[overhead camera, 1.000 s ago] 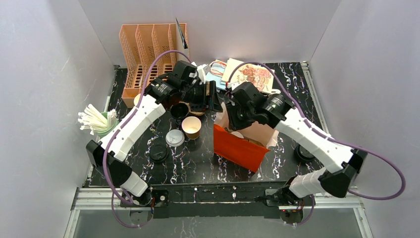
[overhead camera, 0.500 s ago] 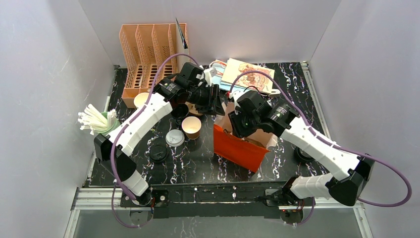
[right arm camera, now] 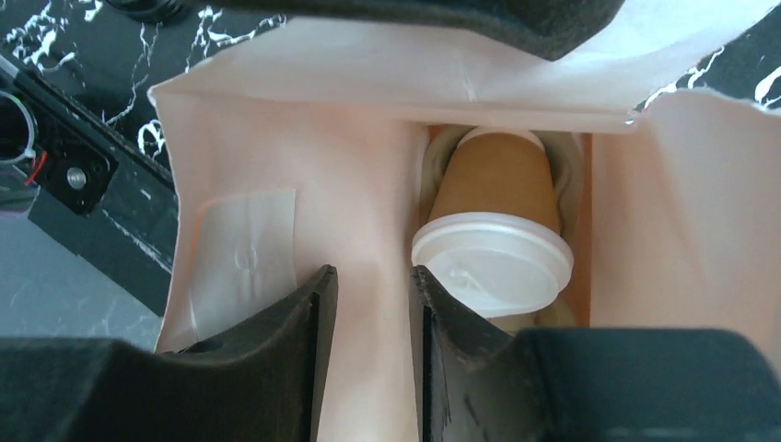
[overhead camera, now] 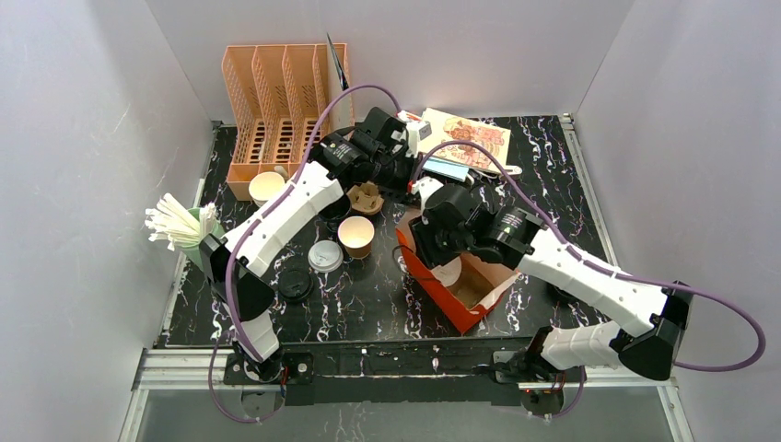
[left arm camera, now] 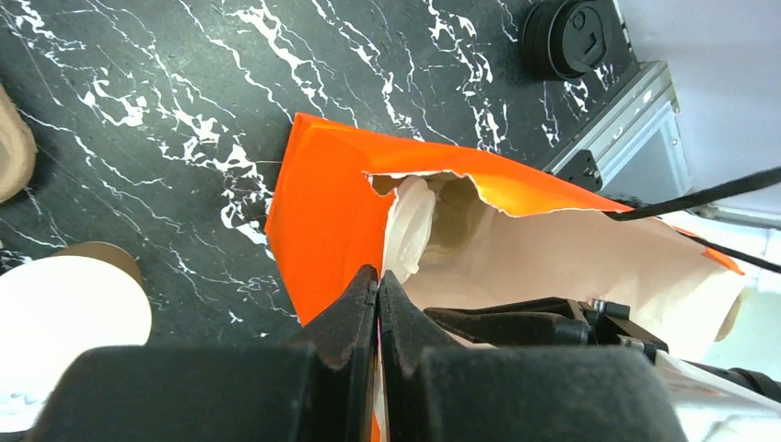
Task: Pack the takeout coffee
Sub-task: Pick up the coffee cup from the cup tray, then place the coffee cup at the center of the board.
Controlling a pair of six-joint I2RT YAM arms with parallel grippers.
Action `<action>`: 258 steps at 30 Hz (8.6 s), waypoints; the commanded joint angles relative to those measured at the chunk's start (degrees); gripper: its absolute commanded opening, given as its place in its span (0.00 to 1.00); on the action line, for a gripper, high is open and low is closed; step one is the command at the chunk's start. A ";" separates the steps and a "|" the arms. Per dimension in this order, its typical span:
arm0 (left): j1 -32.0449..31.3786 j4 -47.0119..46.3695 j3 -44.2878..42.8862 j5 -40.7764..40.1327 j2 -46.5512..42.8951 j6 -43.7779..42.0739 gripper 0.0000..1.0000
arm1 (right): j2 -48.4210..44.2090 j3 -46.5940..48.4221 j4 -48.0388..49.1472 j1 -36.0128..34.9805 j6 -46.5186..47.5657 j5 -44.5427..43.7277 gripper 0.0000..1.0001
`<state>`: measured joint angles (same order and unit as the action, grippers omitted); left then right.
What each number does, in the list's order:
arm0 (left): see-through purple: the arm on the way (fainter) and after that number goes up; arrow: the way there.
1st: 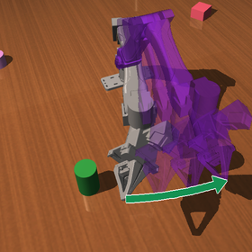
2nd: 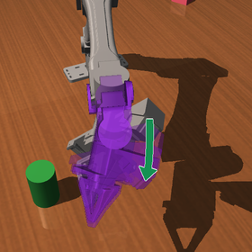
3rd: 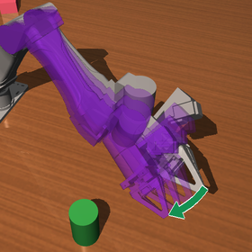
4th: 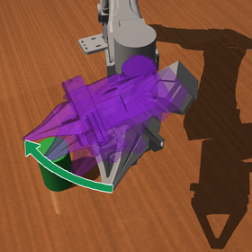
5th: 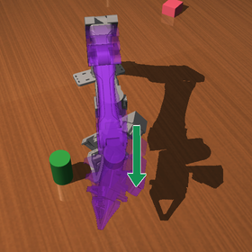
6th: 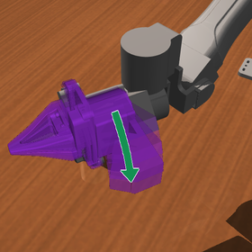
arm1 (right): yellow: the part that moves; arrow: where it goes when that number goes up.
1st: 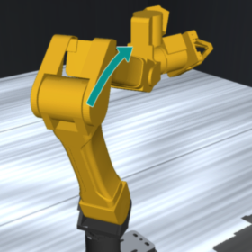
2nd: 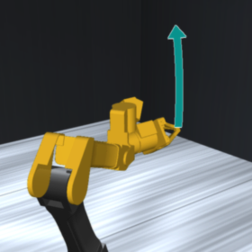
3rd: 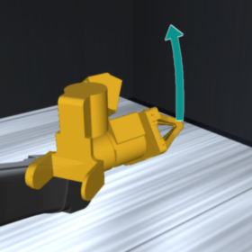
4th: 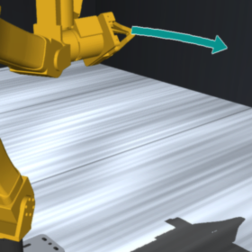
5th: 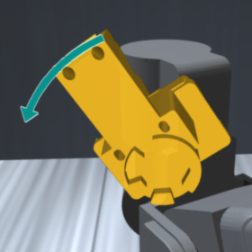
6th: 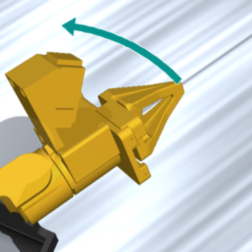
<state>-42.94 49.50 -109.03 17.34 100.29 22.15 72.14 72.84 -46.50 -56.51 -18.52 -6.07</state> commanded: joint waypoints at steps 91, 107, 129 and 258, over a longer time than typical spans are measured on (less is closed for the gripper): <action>-0.16 -16.40 -2.93 8.23 3.58 -14.22 0.00 | 12.23 -1.56 6.59 6.78 3.44 -7.96 0.98; 0.09 -15.14 -6.02 5.56 6.44 -13.96 0.00 | 12.10 -8.25 15.13 10.85 6.67 0.32 0.98; 3.78 -10.79 -5.76 4.32 5.76 -15.23 0.00 | 12.40 -13.57 16.89 11.15 6.19 -2.90 0.77; 4.35 19.05 9.84 -22.84 -33.05 19.49 0.77 | 16.23 19.81 7.07 13.67 -19.46 42.12 0.01</action>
<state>-38.46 60.66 -108.84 -13.23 66.96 33.08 87.50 94.17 -44.53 -40.66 -37.74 36.64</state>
